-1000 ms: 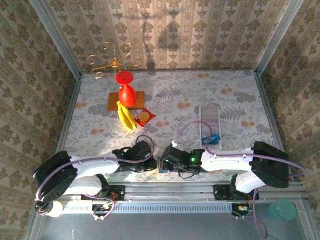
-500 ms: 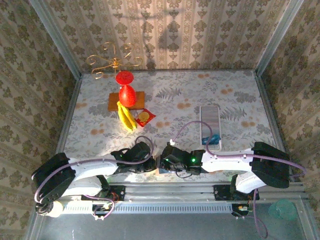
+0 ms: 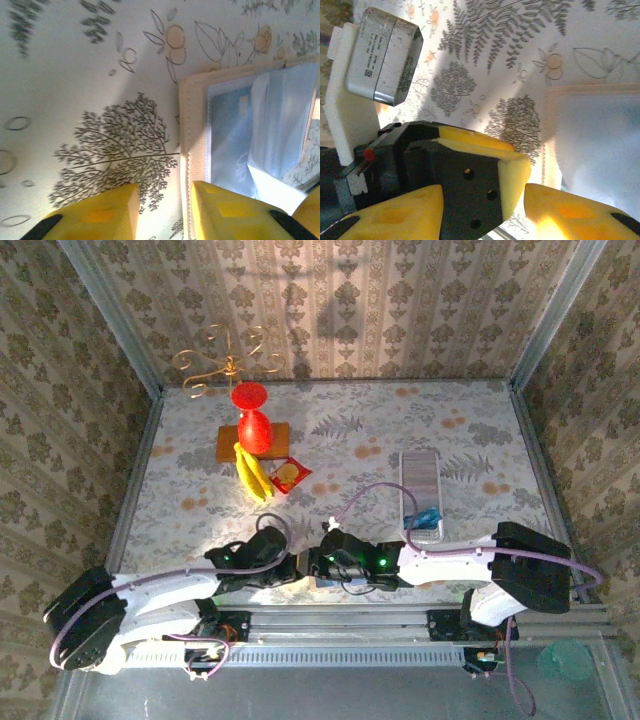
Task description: Put the credit cards into the card holder
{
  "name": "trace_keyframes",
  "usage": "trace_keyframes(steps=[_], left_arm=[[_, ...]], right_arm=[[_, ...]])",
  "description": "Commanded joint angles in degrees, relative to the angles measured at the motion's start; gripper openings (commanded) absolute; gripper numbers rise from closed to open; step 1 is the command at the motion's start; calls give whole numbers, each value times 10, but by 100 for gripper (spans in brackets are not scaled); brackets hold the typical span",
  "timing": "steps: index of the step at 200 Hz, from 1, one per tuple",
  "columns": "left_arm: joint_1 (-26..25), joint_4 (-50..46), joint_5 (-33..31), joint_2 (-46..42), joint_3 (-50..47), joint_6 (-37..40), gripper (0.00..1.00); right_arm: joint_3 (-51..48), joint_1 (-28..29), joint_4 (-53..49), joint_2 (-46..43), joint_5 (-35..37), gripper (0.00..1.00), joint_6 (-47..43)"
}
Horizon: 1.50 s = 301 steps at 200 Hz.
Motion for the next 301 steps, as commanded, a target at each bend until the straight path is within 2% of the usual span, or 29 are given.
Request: trace_keyframes(steps=[1, 43, 74, 94, 129, 178, 203, 237, 259, 301], left_arm=[[13, -59, -23, -38, -11, -6, 35], [53, -184, -46, -140, -10, -5, 36], [75, -237, -48, -223, -5, 2, 39], [78, -240, -36, -234, 1, 4, 45], [76, -237, -33, -195, 36, 44, 49], [80, -252, -58, -92, 106, 124, 51], [92, -228, -59, -60, 113, 135, 52], [110, -206, -72, -42, 116, 156, 52], [112, -196, -70, -38, 113, 158, 52], [112, -183, -55, -27, 121, 151, 52]], right_arm=[[9, 7, 59, -7, -15, 46, -19], [31, -7, -43, -90, 14, 46, -89], [68, -62, -215, -175, 16, 44, -222], [97, -113, -308, -227, -8, 44, -404], [156, -190, -488, -293, -69, 46, -814], [231, -406, -724, -287, -124, 54, -1213], [209, -487, -743, -270, -109, 60, -1375], [180, -559, -660, -239, -122, 61, -1492], [188, -588, -652, -193, -141, 58, -1541], [168, -591, -595, -139, -141, 59, -1593]])
